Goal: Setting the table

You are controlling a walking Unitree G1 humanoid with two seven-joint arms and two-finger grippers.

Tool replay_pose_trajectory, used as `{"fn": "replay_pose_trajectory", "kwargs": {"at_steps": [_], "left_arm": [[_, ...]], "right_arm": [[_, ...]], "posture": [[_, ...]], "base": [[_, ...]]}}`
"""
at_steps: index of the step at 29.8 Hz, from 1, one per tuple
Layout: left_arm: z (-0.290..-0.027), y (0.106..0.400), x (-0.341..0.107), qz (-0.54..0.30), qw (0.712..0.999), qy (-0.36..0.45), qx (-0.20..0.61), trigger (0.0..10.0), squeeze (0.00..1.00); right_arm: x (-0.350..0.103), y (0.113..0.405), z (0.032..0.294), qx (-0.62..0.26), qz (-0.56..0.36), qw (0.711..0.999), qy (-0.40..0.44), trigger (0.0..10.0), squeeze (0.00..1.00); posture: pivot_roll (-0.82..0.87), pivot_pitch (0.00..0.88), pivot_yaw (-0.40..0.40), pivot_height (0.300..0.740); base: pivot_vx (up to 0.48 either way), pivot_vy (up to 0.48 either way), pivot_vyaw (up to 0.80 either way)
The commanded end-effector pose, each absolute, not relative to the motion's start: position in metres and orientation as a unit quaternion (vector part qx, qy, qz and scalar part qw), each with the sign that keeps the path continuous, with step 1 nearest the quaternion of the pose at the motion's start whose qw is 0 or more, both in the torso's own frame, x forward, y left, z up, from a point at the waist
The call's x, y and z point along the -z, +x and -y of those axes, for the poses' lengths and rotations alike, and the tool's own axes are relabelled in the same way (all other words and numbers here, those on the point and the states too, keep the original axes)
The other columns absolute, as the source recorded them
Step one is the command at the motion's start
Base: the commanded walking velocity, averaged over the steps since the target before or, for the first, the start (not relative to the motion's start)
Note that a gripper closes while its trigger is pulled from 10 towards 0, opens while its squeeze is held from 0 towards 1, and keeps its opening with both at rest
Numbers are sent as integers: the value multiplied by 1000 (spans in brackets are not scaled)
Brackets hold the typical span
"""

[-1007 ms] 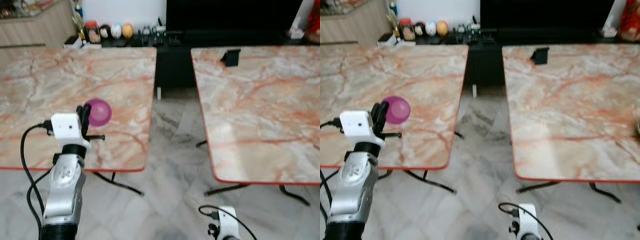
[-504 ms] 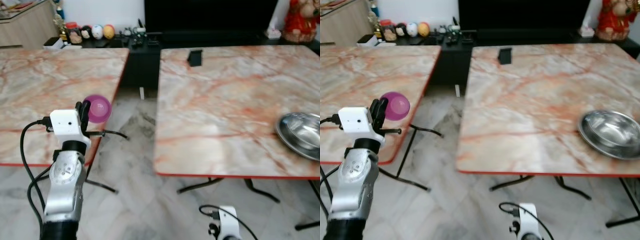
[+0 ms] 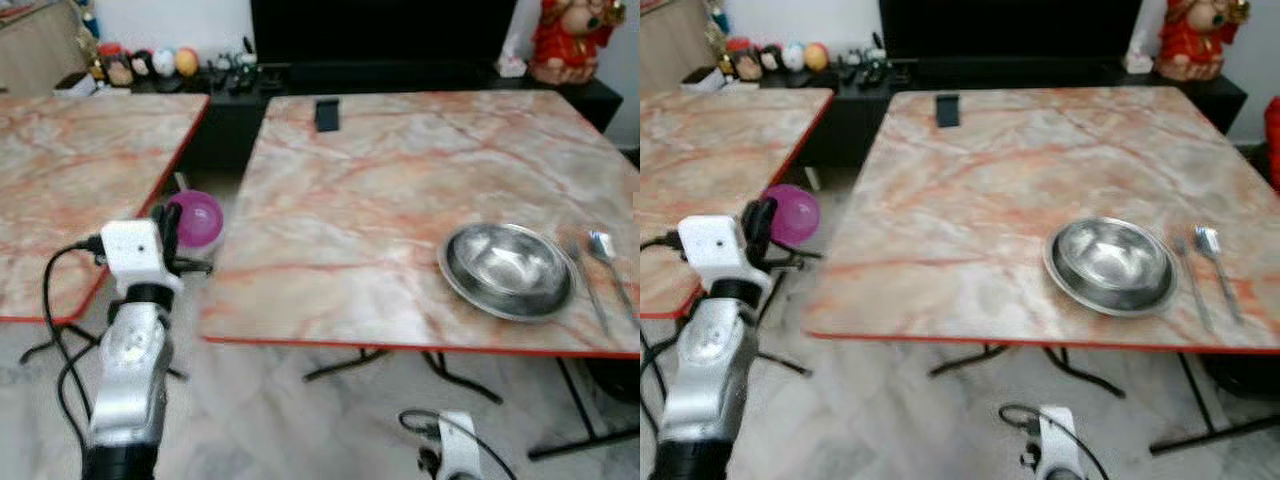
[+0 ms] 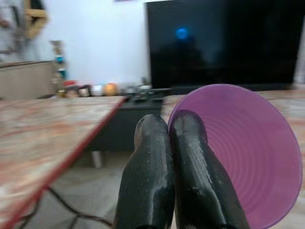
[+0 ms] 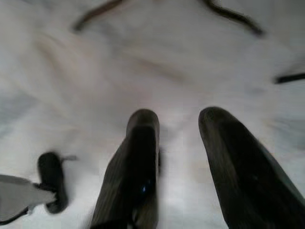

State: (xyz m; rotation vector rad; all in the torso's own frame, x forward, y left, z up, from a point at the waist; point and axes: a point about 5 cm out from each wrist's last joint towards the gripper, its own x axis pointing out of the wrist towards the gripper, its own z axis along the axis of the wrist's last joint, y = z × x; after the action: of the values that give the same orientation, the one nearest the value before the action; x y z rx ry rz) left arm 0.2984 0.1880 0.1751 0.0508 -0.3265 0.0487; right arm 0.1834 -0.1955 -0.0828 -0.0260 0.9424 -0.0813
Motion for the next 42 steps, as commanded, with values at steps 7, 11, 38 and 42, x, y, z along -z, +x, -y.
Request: {"fn": "replay_pose_trajectory", "kwargs": {"at_steps": [7, 11, 38, 42], "left_arm": [[-202, 297, -179, 167, 984, 40, -39, 10000, 0], [-203, 297, -179, 167, 984, 43, -39, 10000, 0], [-206, 301, -174, 144, 989, 41, -7, 10000, 0], [-205, 302, -175, 145, 989, 37, -6, 10000, 0]], "right_arm": [[82, 187, 191, 34, -449, 893, -10, 10000, 0], [82, 186, 191, 34, -449, 893, -12, 10000, 0], [83, 184, 191, 35, -456, 889, -10, 10000, 0], [83, 184, 192, 35, -456, 889, -10, 10000, 0]], "posture": [[-34, 0, 27, 740], [-33, 0, 26, 740], [-35, 0, 26, 740], [-35, 0, 20, 740]], "base": [[0, -472, 0], [0, -472, 0], [0, -43, -67], [0, 0, -712]]}}
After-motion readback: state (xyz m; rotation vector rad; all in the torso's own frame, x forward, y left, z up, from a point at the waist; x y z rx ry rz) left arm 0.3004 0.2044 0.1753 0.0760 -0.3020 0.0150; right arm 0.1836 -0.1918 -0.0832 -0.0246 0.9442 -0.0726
